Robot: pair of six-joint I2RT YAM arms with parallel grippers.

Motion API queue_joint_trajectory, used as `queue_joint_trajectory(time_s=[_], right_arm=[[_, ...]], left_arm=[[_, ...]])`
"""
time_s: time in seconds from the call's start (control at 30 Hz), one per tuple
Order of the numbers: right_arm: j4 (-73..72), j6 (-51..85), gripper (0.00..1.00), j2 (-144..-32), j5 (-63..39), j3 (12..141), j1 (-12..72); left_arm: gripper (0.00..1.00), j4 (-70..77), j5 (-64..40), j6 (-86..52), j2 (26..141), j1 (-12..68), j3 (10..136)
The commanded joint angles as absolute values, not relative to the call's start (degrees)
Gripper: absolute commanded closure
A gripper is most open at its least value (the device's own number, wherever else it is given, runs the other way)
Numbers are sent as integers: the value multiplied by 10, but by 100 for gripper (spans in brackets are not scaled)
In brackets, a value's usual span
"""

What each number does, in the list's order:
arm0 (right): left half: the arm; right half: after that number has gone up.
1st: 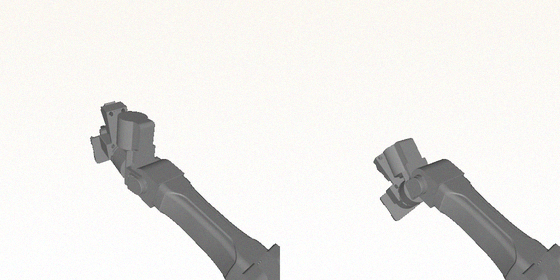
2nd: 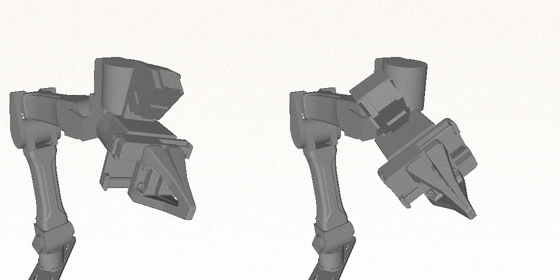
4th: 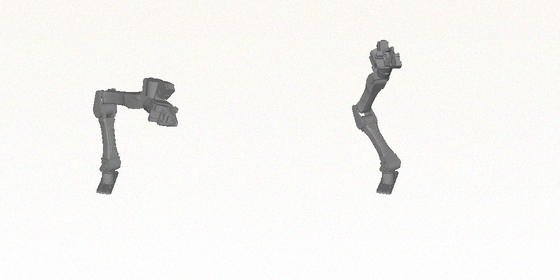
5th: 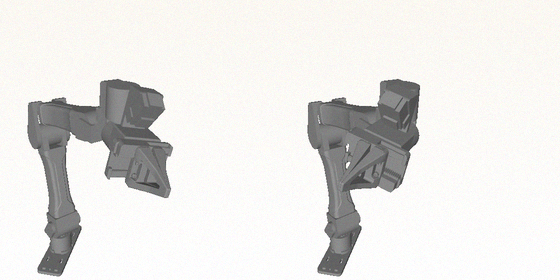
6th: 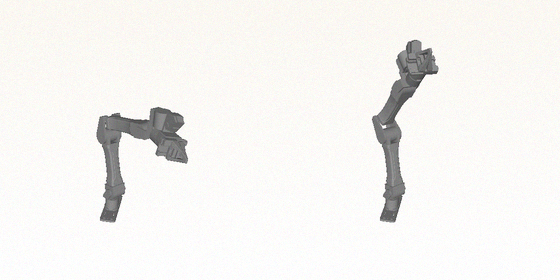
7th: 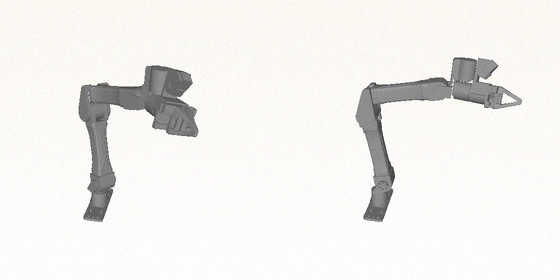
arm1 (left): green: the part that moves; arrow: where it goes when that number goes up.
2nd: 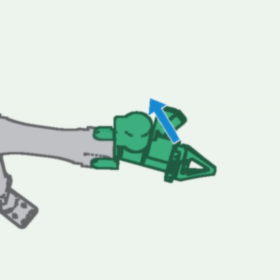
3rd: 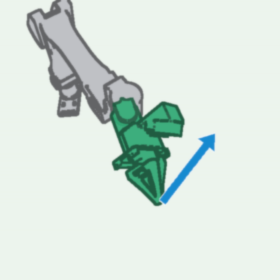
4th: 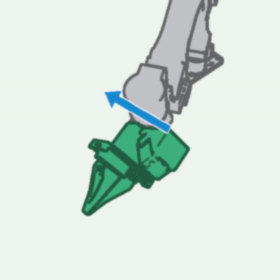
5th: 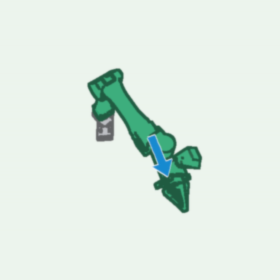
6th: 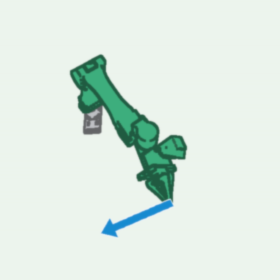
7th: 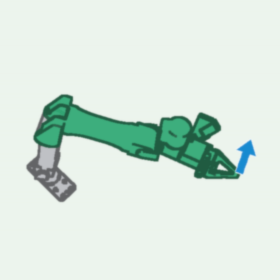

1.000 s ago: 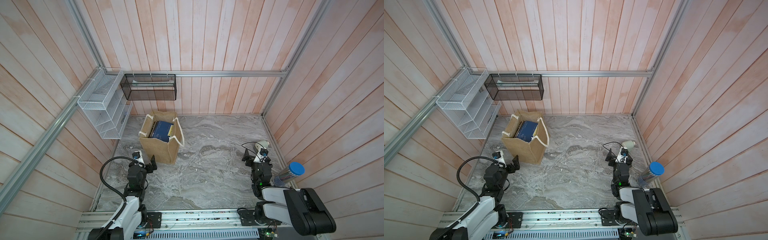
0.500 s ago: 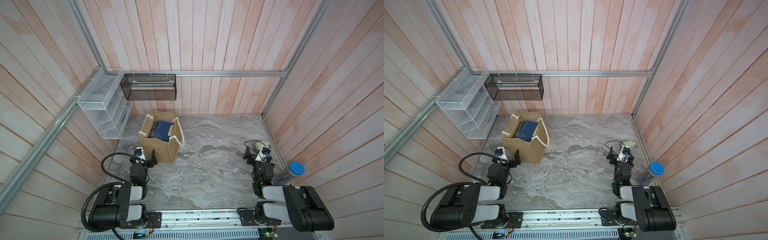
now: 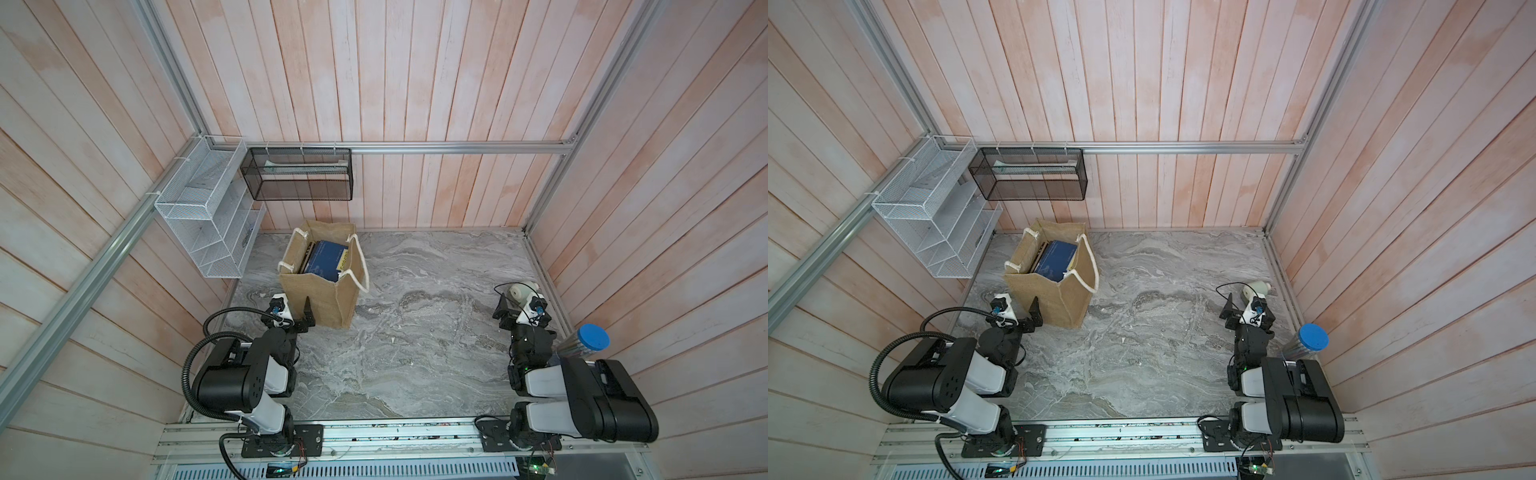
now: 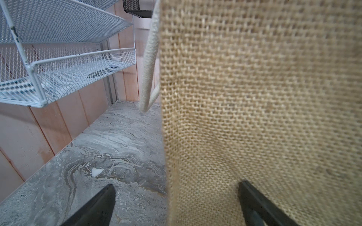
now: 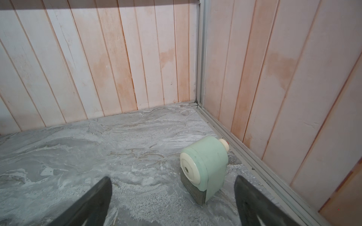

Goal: Put the books into the canvas bag
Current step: Reset both arms

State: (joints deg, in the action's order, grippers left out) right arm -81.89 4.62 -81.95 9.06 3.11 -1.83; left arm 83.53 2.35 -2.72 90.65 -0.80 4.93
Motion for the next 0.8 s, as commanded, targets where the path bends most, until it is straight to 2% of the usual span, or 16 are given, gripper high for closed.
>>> queue_joint_trajectory(time_s=[0.0, 0.07, 0.17, 0.27, 0.33, 0.77], right_arm=[[-919, 41, 2, -888, 77, 38, -22], [-973, 36, 2, -923, 70, 34, -22], [-843, 46, 2, -882, 93, 69, -21], [-826, 48, 2, -901, 115, 96, -18], [-790, 43, 2, -892, 117, 106, -15], [-807, 45, 2, -897, 121, 101, -14]], left_arm=[[0, 840, 24, -16, 905, -10, 75], [0, 815, 21, -14, 903, -10, 86], [0, 743, 5, -7, 897, -10, 121], [0, 671, -16, 1, 896, -10, 158], [0, 674, -11, -1, 897, -10, 157], [0, 674, -10, -1, 896, -11, 158]])
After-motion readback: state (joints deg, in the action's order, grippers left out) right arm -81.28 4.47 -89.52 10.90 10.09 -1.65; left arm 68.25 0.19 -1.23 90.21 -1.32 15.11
